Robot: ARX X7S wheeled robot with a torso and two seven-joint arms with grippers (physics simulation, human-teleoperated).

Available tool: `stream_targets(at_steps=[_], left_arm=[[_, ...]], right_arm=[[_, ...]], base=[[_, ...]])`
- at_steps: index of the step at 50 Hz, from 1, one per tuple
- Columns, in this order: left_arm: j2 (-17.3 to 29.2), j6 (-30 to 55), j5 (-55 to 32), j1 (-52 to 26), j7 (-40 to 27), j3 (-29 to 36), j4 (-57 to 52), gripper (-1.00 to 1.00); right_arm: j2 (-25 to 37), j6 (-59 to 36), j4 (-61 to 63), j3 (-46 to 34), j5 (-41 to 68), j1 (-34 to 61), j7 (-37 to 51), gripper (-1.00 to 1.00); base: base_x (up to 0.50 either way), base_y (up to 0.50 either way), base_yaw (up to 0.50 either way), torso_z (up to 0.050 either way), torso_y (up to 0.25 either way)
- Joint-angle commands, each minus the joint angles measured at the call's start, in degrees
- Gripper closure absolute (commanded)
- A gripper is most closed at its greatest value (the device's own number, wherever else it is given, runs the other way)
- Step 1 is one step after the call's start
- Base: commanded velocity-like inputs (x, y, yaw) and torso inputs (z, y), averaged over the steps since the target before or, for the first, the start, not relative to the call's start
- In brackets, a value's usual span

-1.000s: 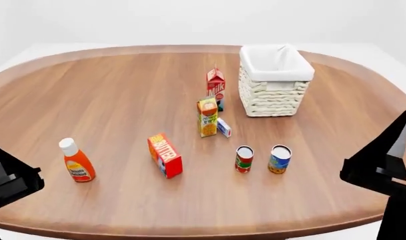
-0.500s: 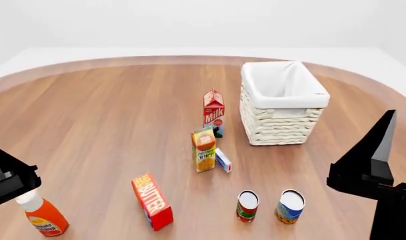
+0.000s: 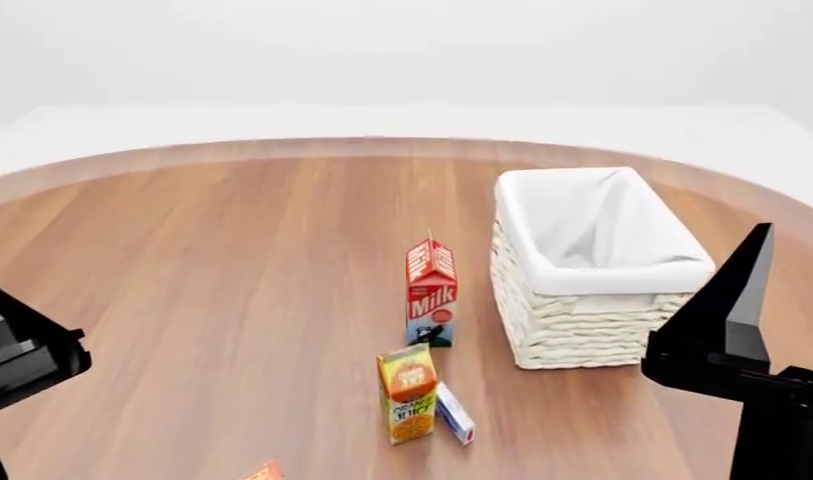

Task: Pick up the cream cheese box and the butter, and put them in the basket.

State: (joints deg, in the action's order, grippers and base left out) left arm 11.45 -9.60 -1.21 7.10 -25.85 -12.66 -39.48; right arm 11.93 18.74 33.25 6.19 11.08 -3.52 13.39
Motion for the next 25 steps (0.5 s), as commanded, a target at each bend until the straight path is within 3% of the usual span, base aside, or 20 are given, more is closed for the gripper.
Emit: stream_targets(at_steps=[1, 25], left_arm=[[-0.94, 0.69, 0.16, 0.06, 0.83, -1.14, -0.42, -1.0], [-0.19, 0.56, -0.05, 0.4, -0.23, -0.57, -0.51, -1.0]], right_arm=[[-0.71, 0.62, 0.42, 0.92, -1.74, -0.17, -1.09, -1.0], [-0.13, 1.33, 0.15, -0.71, -5.15, -0.56, -0.38, -1.0]], base=[[0.5, 0.0, 0.0, 0.0, 0.0], [0.5, 0.06, 0.0, 0.0, 0.0]])
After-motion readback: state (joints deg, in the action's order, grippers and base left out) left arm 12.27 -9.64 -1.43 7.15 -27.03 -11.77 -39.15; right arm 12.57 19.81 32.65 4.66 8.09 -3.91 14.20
